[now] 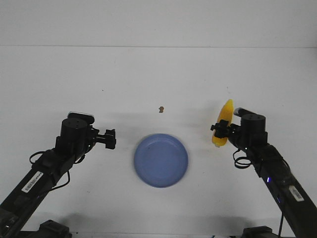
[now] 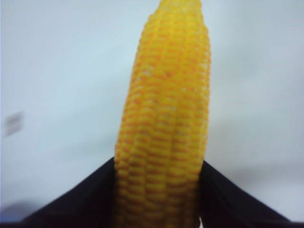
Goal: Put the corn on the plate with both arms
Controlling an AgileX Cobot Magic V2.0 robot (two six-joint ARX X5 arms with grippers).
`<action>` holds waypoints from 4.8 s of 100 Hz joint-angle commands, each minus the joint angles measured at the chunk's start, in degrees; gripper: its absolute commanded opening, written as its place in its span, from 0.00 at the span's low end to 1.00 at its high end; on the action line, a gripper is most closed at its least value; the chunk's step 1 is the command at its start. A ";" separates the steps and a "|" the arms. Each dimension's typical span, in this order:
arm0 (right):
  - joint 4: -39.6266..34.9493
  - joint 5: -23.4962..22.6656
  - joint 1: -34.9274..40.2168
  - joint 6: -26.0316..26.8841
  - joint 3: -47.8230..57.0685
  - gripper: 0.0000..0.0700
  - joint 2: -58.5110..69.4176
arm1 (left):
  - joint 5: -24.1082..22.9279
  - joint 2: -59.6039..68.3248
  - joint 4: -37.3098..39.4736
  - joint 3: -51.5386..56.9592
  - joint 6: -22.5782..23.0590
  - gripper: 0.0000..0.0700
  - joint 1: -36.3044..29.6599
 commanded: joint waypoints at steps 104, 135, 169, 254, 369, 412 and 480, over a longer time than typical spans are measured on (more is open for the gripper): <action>-0.02 9.49 26.86 -5.09 2.47 0.81 1.49 | 0.00 0.33 0.48 0.57 -0.15 0.85 0.04; -12.31 25.14 14.03 -20.00 2.12 0.81 -21.66 | -2.34 -5.84 0.83 0.55 -0.44 0.85 4.37; -14.27 24.98 5.01 -22.27 -9.40 0.81 -49.81 | -2.34 -17.79 1.09 -5.46 -1.55 0.85 7.15; -14.40 19.61 4.98 -22.93 -16.28 0.00 -59.98 | -2.29 -36.20 3.50 -20.22 -4.94 0.02 7.13; -13.49 19.41 4.98 -22.93 -16.22 0.00 -59.98 | -2.36 -51.87 23.89 -37.73 -1.14 0.02 7.34; -13.44 19.41 4.98 -22.93 -16.20 0.00 -60.00 | -2.32 -65.09 23.04 -50.47 -1.01 0.02 9.33; -13.46 19.41 4.98 -22.93 -16.20 0.00 -60.00 | -2.27 -65.09 23.21 -50.34 -0.35 0.02 9.38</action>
